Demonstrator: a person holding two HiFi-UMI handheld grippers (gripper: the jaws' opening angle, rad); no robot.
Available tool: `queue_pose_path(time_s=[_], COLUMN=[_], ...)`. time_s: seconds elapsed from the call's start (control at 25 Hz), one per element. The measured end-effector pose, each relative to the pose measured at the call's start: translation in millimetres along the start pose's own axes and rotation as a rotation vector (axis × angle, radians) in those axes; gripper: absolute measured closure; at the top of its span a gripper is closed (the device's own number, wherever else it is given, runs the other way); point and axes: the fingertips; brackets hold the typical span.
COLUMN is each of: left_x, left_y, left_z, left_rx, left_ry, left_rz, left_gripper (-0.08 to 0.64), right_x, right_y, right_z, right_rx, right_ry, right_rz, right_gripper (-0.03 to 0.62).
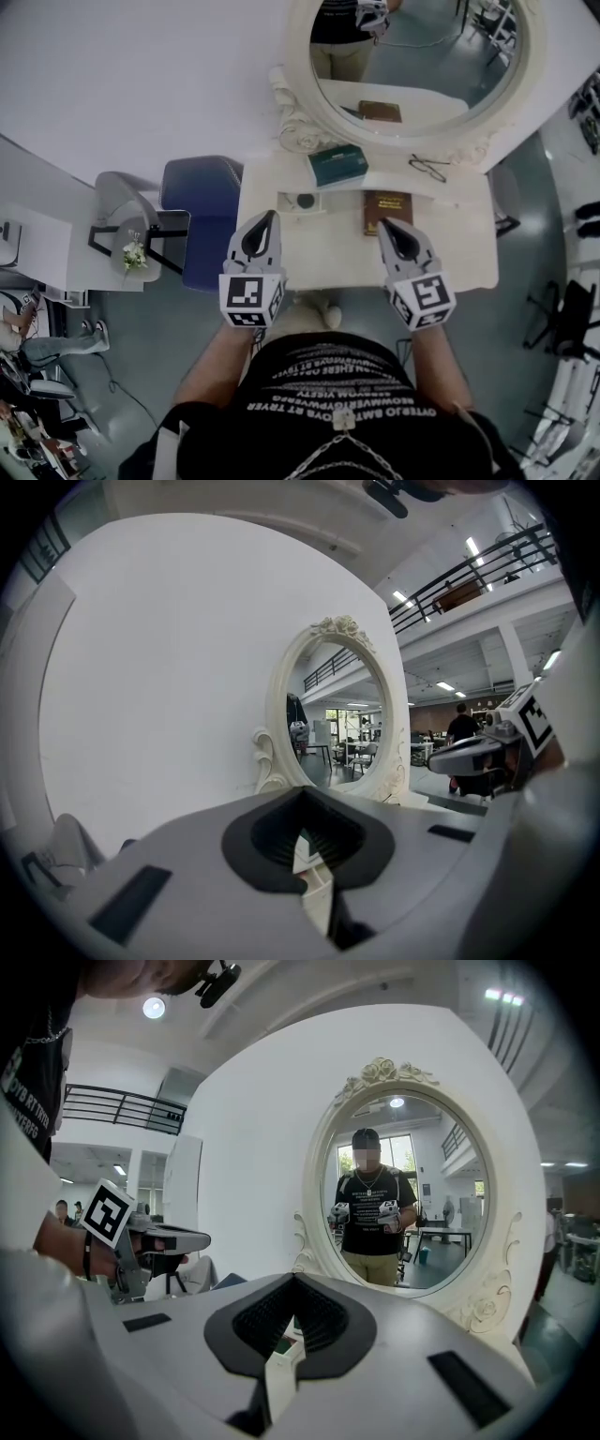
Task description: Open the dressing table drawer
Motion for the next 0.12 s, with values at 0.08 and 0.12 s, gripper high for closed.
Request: queue_pose_path(time_s=[0.08,0.12], left_x=[1.0,1.5], left_y=[-3.4,-5.1], left_z=[4.2,6.5], left_rx=[-0.004,-0.005], left_ry=[0.003,0.005], left_rz=[0.003,0.005], left_gripper=[0.557,0.557], right_x=[2.1,3.3], right_y=[-1.5,-2.0], right_z=[0.7,1.2], right_rx=[0.003,0.005], right_ry=[-0.002,-0.002], right_rz=[0.007,0.010], right_gripper=[0.591,0.591])
Point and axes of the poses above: the fingertips, and each gripper's own axes: x backward along the fingers, z to its right, y out of its underside, and after that the axes turned 11 degrees about y, right-handed
